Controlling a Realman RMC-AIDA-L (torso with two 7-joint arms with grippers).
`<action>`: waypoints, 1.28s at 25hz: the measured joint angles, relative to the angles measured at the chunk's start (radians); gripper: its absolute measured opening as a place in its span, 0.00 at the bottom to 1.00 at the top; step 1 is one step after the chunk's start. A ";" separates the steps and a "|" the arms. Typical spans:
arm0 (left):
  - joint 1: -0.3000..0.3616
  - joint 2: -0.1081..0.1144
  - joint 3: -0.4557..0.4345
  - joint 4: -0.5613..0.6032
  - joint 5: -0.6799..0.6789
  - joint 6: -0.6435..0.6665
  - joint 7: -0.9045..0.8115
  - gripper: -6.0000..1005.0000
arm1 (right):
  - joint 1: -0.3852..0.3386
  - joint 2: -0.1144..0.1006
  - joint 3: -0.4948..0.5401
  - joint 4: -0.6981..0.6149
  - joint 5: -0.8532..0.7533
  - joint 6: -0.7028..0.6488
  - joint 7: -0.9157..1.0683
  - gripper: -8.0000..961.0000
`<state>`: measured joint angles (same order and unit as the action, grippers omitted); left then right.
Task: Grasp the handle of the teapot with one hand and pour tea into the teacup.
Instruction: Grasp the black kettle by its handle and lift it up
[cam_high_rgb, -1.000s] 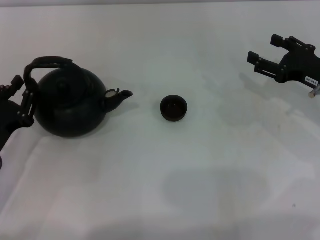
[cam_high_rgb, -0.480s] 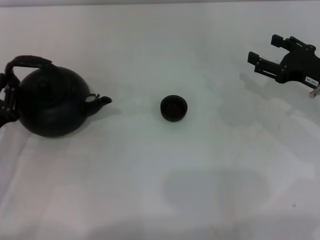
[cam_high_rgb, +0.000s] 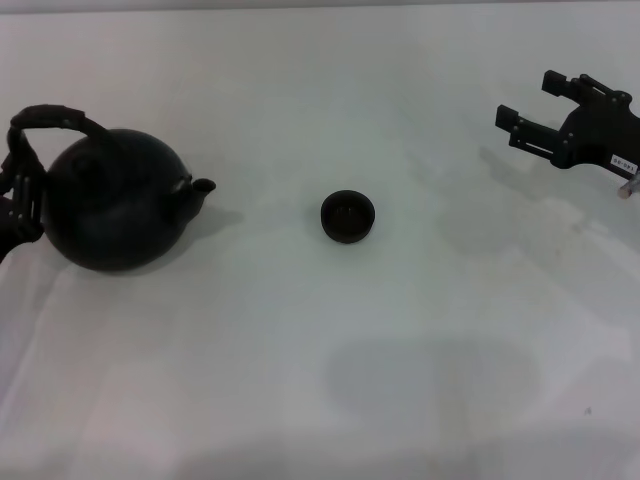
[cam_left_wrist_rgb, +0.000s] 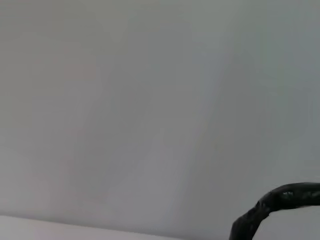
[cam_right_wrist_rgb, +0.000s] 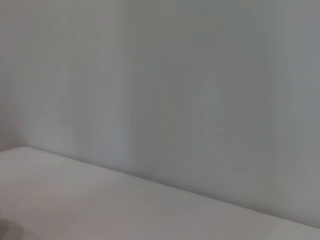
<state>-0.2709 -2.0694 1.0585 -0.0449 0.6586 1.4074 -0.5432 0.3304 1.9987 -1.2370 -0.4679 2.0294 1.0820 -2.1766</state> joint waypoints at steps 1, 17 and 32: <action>-0.001 0.000 0.000 0.000 0.002 0.000 0.000 0.15 | 0.000 0.000 0.000 0.000 0.000 0.000 0.000 0.89; -0.010 0.001 0.000 0.136 0.121 -0.071 -0.098 0.11 | 0.005 0.003 0.001 0.000 0.000 -0.004 -0.014 0.89; 0.076 -0.011 0.038 0.658 0.412 -0.359 -0.541 0.11 | 0.002 0.003 0.001 0.001 0.006 -0.007 -0.020 0.89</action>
<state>-0.1951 -2.0801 1.0964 0.6132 1.0708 1.0485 -1.0838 0.3324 2.0018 -1.2357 -0.4667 2.0354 1.0754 -2.1969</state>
